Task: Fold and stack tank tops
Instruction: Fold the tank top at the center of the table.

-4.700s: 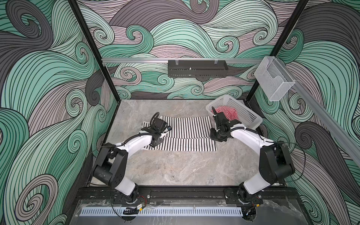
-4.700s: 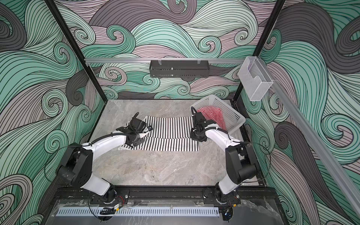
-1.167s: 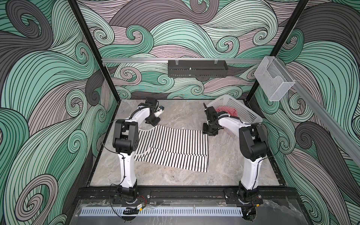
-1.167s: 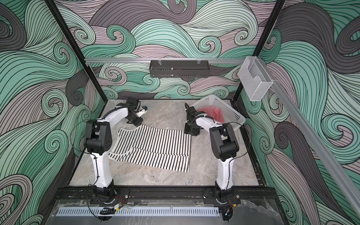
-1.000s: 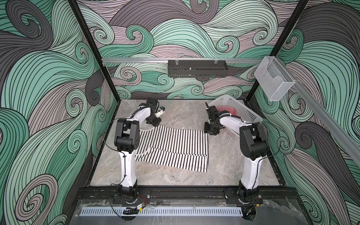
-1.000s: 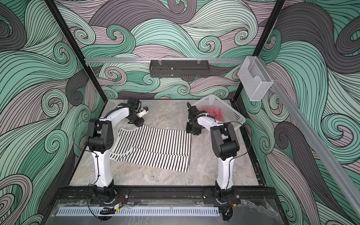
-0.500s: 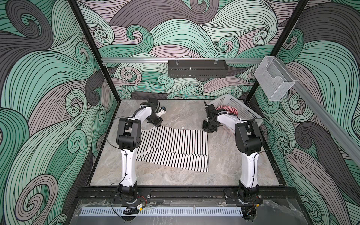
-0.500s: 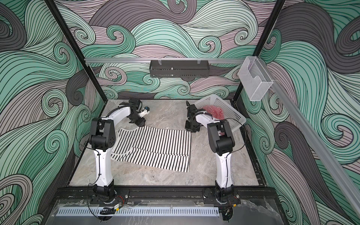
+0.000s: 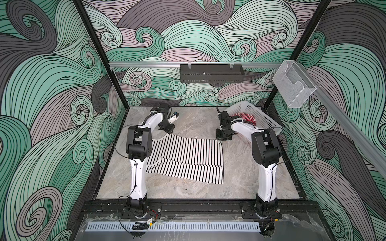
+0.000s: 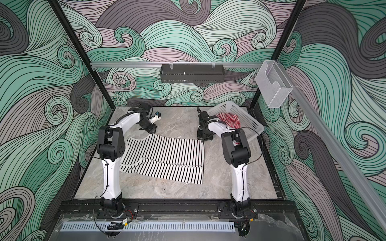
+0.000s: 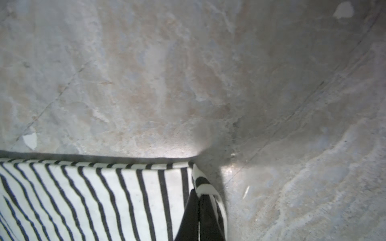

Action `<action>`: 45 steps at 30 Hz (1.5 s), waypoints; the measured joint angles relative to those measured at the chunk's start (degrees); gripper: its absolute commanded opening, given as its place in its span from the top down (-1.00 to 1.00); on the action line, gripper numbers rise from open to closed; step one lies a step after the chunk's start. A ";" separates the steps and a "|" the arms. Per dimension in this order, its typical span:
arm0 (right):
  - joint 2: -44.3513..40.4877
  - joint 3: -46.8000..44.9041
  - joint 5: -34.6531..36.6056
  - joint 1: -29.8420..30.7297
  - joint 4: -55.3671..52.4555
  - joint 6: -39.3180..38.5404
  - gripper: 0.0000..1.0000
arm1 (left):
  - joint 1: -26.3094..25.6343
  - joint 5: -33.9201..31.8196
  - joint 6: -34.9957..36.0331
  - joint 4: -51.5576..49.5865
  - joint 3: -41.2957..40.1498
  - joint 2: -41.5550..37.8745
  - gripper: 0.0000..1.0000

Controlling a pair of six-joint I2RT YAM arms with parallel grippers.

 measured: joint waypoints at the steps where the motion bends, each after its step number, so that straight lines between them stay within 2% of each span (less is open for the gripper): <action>1: -0.22 0.17 0.20 0.42 -0.13 -0.07 1.00 | 0.00 -0.20 0.04 0.00 0.31 0.48 0.26; 11: -1.44 0.61 1.46 1.62 -0.96 -0.17 1.00 | 0.02 -1.03 1.38 -1.18 -0.50 1.51 0.28; 20: -2.80 0.59 2.23 1.64 -1.40 -0.33 1.00 | 0.68 -2.10 2.32 -1.03 -0.59 2.73 0.52; 24: -3.72 0.57 2.49 1.64 -1.42 -0.37 1.00 | 1.11 -2.62 2.51 -0.83 -0.48 3.45 0.54; 25: -3.80 0.57 2.56 1.64 -1.42 -0.37 1.00 | 1.14 -2.71 2.54 -0.87 -0.48 3.52 0.59; 28: -3.80 0.33 2.80 1.64 -1.36 -0.42 1.00 | 1.29 -2.75 2.54 -0.94 -0.48 3.52 1.00; 35: -4.52 -1.46 3.04 1.64 -1.44 -1.03 1.00 | 1.33 -2.38 3.15 -0.31 -1.73 2.69 1.00; 45: -12.17 -9.68 2.80 1.64 0.85 -1.42 1.00 | 1.36 -1.20 3.15 1.68 -14.45 -7.48 1.00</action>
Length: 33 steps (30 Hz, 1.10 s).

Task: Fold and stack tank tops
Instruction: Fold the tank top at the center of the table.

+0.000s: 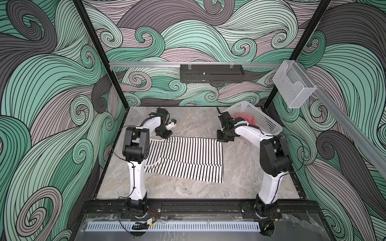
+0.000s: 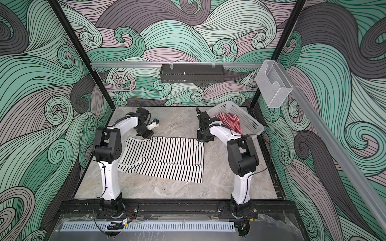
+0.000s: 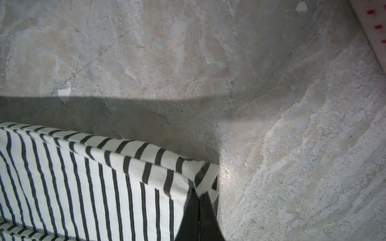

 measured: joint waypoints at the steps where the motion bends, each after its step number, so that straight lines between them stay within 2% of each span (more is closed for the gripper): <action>1: -0.85 -1.01 -0.13 0.00 0.39 0.00 1.00 | 0.00 0.07 0.00 0.31 -1.29 -1.40 1.00; 12: -6.12 -9.94 -3.15 0.15 3.91 0.04 1.00 | 0.00 0.70 -0.11 5.44 -12.15 -12.66 1.00; 22: -10.54 -18.05 -4.74 2.40 6.19 0.66 1.00 | 0.00 0.26 0.98 6.84 -21.73 -18.12 1.00; 33: -12.46 -23.37 -4.98 4.46 7.76 2.62 1.00 | -0.02 -0.17 1.25 7.89 -28.22 -21.33 1.00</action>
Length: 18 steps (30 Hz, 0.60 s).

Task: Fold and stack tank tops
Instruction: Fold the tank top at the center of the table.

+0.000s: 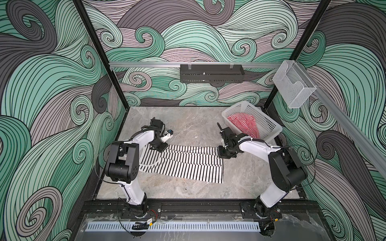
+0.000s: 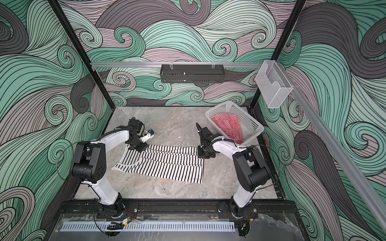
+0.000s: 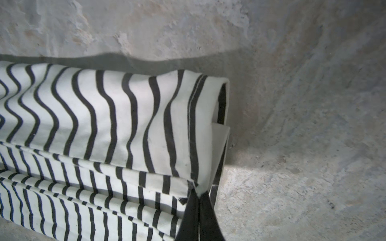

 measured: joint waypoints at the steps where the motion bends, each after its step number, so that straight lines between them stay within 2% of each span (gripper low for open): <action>1: -0.46 -0.39 0.00 0.04 0.07 0.17 1.00 | 0.00 0.02 -0.02 0.00 -0.52 -0.28 1.00; 4: -0.94 -1.03 -0.07 0.26 0.28 0.46 1.00 | 0.00 -0.07 -0.02 -0.02 -1.38 -0.46 0.93; 5: -0.94 -1.11 -0.07 0.42 0.26 0.50 0.97 | 0.00 -0.17 -0.02 -0.02 -1.60 -0.46 0.82; 6: -0.94 -1.25 -0.07 0.50 0.24 0.59 0.82 | 0.00 -0.31 -0.04 -0.04 -1.79 -0.48 0.68; 7: -1.16 -1.46 -0.07 0.68 0.24 0.72 0.77 | 0.00 -0.48 0.00 -0.04 -1.99 -0.48 0.60; 12: -4.70 -2.14 0.02 0.92 -1.36 1.22 0.63 | 0.02 -1.55 0.15 -0.81 -3.34 -3.58 0.24; 15: -7.52 -2.12 0.07 1.03 -1.84 1.75 0.64 | 0.02 -2.03 0.09 -1.18 -3.74 -7.69 0.21; 18: -7.98 -1.57 0.02 1.09 -1.84 2.38 0.75 | 0.02 -1.70 -0.17 -1.16 -3.04 -9.44 0.20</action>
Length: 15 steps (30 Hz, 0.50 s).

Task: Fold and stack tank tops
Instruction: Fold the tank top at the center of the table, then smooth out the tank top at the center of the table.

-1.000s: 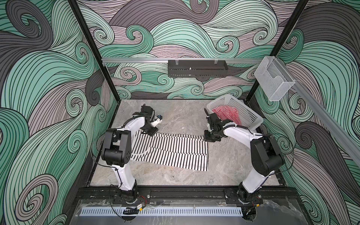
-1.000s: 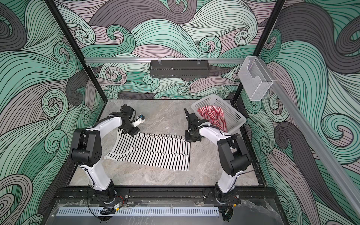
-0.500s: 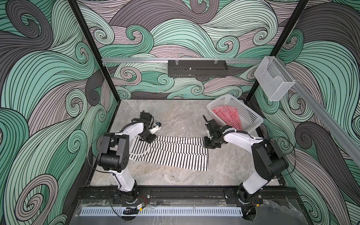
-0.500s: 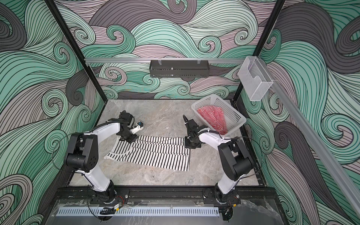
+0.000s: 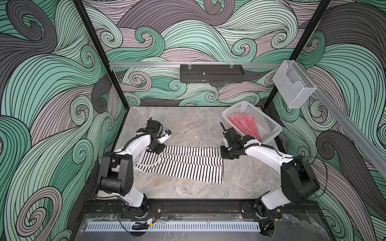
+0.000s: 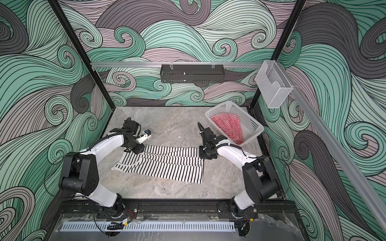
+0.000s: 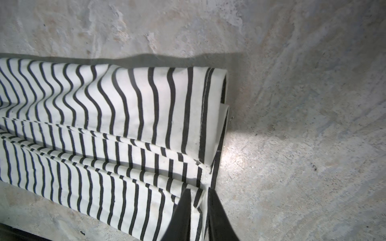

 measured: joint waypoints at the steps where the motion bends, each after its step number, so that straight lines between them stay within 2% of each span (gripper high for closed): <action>1: 0.50 0.48 -0.02 0.02 0.13 0.24 0.80 | -0.02 0.33 -0.11 0.02 0.48 0.22 0.20; 9: 12.44 8.33 0.07 0.52 2.58 2.25 0.99 | -2.62 0.09 -2.75 1.20 9.09 11.41 0.27; 15: 14.93 8.87 0.55 3.02 2.32 2.75 1.00 | -5.64 -1.11 -3.10 1.38 7.43 14.10 0.29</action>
